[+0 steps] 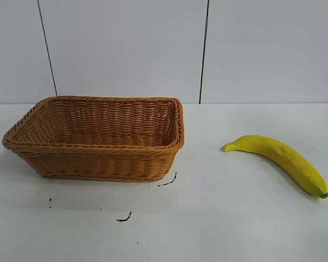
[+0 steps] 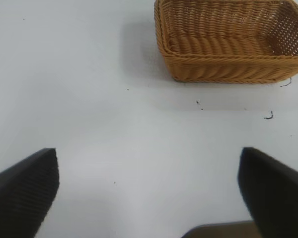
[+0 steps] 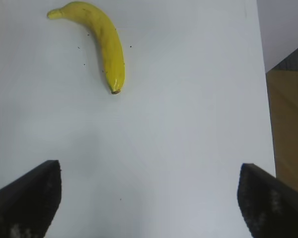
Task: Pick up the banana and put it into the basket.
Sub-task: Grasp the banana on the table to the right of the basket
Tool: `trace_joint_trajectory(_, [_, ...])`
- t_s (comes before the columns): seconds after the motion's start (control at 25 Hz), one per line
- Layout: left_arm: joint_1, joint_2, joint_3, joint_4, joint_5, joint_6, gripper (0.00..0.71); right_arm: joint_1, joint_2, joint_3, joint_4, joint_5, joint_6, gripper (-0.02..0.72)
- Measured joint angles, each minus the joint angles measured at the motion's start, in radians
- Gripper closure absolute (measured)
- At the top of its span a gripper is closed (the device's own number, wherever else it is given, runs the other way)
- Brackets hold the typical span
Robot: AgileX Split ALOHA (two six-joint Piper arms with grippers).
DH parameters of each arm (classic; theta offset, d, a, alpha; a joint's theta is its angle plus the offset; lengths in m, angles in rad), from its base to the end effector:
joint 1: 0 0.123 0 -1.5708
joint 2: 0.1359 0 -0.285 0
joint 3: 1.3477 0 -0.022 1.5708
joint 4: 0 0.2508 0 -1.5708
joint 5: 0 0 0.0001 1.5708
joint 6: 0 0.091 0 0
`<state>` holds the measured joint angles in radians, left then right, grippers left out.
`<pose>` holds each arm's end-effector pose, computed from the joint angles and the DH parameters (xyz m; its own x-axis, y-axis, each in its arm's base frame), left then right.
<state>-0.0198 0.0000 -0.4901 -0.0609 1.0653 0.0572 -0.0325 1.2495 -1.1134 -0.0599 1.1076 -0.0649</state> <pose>-0.0041 -0.0048 0.2743 -0.4660 0.0369 -0.8840 0.0797 0.9968 -0.0005 0.2353 -0.0125 0.3296 -0.9157 -0.0617 -0.3970 -0.0299 0.9959 -0.0857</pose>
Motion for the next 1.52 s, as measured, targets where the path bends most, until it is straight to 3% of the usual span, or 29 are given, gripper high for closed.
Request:
trace_joint_trajectory(0.24, [0.000, 0.000, 0.000, 0.000, 0.000, 0.000, 0.015, 0.000, 0.265, -0.178, 0.002, -0.022, -0.037, 0.014])
trace_joint_trajectory(0.48, [0.000, 0.000, 0.000, 0.000, 0.000, 0.000, 0.015, 0.000, 0.446, -0.287, 0.078, -0.069, -0.227, 0.014])
trace_joint_trajectory(0.68, [0.000, 0.000, 0.000, 0.000, 0.000, 0.000, 0.015, 0.006, 0.510, -0.292, 0.122, -0.100, -0.299, 0.014])
trace_joint_trajectory(1.16, [0.000, 0.000, 0.000, 0.000, 0.000, 0.000, 0.015, 0.126, 0.529, -0.292, 0.114, -0.173, -0.312, 0.014])
trace_joint_trajectory(1.52, [0.000, 0.000, 0.000, 0.000, 0.000, 0.000, 0.015, 0.126, 0.635, -0.292, 0.055, -0.218, -0.241, 0.014])
